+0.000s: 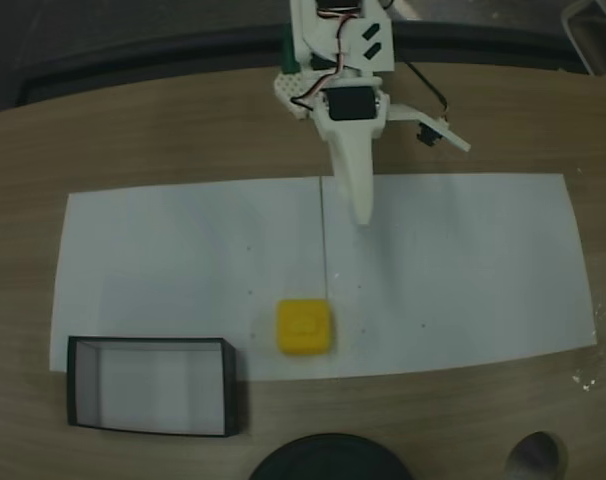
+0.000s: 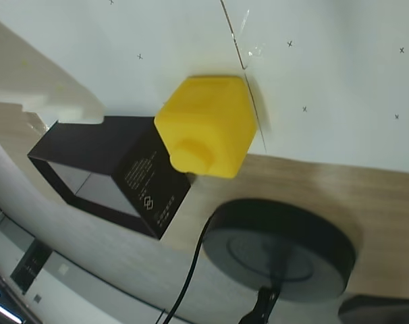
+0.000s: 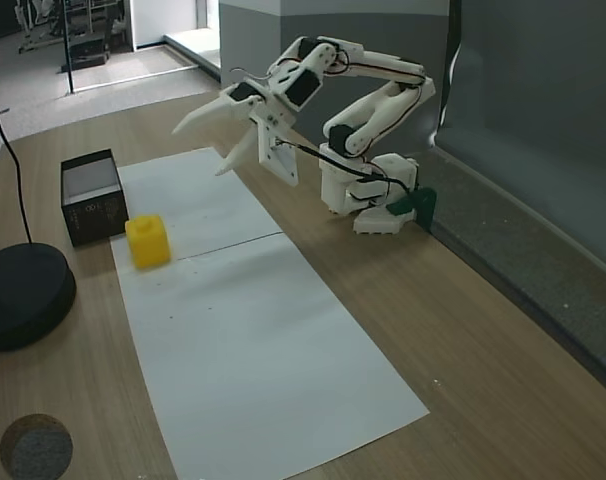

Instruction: Grab a yellow square and put it in the box.

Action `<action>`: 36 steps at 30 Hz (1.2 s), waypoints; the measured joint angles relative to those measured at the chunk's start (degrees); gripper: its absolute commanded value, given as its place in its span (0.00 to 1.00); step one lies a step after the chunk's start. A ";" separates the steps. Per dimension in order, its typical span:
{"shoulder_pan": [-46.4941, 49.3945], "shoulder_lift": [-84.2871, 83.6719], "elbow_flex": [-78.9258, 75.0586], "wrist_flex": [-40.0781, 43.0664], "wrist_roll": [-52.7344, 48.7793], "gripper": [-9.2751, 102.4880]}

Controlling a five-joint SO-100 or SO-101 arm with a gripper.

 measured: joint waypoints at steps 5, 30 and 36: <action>0.35 -30.15 -20.13 9.93 0.26 0.40; 9.49 -89.38 -73.12 22.59 0.18 0.14; 13.36 -89.65 -83.85 27.33 0.18 0.16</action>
